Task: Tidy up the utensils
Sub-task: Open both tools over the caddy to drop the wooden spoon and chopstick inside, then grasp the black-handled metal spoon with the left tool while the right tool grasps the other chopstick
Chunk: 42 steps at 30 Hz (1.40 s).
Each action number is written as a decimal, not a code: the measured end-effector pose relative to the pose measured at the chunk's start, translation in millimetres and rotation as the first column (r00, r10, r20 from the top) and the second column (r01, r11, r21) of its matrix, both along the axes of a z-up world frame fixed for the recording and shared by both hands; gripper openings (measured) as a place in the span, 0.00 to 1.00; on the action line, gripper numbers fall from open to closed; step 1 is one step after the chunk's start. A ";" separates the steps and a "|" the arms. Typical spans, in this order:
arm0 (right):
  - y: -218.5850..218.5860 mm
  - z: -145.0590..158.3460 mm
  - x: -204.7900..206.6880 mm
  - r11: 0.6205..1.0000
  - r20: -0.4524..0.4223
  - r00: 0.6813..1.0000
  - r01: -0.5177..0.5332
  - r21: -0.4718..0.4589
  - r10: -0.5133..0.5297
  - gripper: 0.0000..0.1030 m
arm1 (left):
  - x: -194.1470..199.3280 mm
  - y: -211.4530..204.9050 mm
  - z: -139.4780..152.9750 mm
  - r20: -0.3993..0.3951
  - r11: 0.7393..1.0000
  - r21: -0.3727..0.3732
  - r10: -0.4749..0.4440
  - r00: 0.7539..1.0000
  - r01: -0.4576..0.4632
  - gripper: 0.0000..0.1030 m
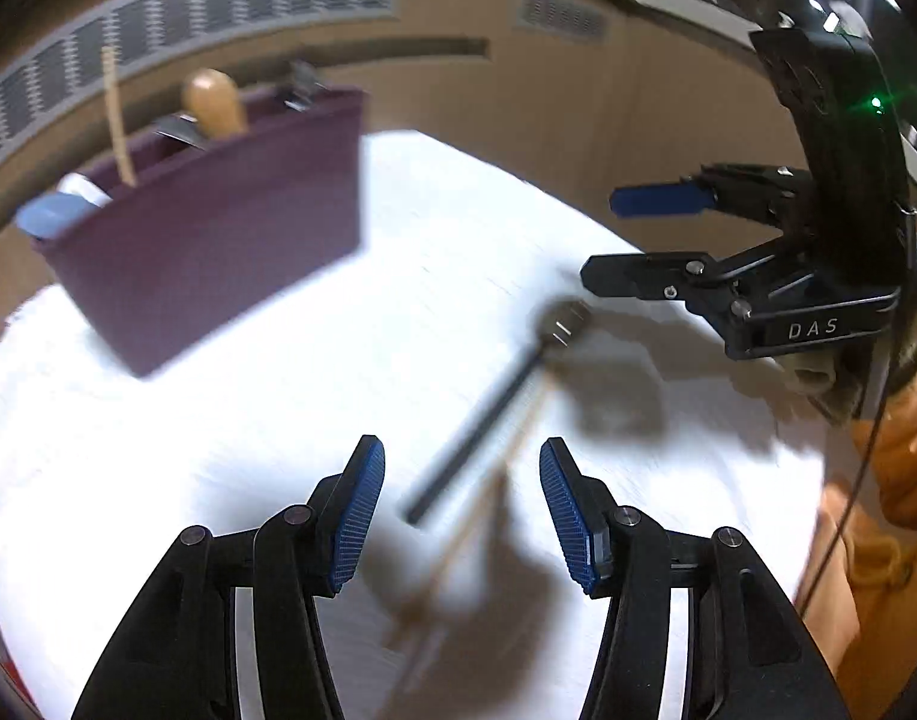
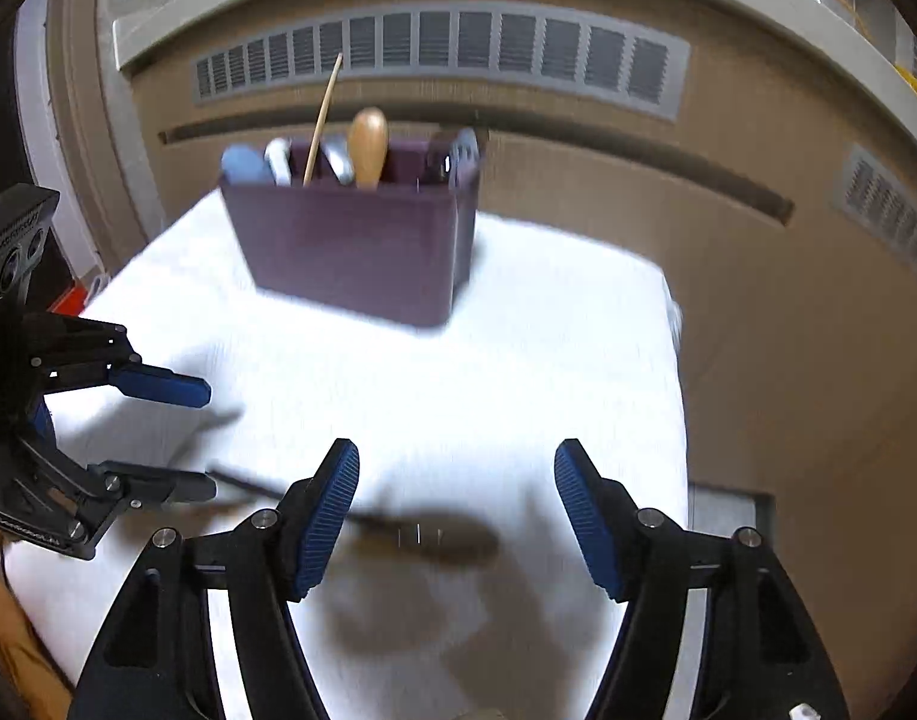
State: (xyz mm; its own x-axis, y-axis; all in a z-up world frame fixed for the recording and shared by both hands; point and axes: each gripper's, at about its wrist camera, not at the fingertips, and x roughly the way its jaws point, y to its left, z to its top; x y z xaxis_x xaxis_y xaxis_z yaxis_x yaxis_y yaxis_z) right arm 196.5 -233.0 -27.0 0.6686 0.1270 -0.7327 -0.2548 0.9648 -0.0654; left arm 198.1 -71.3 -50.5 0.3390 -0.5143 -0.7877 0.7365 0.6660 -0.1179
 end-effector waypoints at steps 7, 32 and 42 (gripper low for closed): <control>-12.4 -29.2 -36.8 1.000 -0.061 0.998 0.017 0.000 -0.017 0.81 | -7.5 -35.3 -3.5 -0.018 0.998 0.049 -0.050 0.999 0.051 0.53; -27.6 -53.8 -50.6 0.984 -0.171 0.985 0.058 0.171 -0.029 1.00 | 27.2 -59.9 -10.4 -0.099 0.991 0.129 0.030 0.995 -0.017 0.15; -10.9 -48.8 -36.3 0.997 -0.235 0.972 0.046 0.059 -0.031 1.00 | 31.2 53.8 7.6 -0.043 0.916 0.047 0.401 0.915 -0.399 0.09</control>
State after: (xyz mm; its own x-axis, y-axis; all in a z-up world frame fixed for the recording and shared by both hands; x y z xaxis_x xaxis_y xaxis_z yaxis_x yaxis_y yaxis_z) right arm 160.2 -243.9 -75.9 0.4853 0.1557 -0.8604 -0.2179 0.9745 0.0534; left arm 229.3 -17.5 -43.0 0.4699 -0.3145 -0.8248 0.4011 0.9084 -0.1179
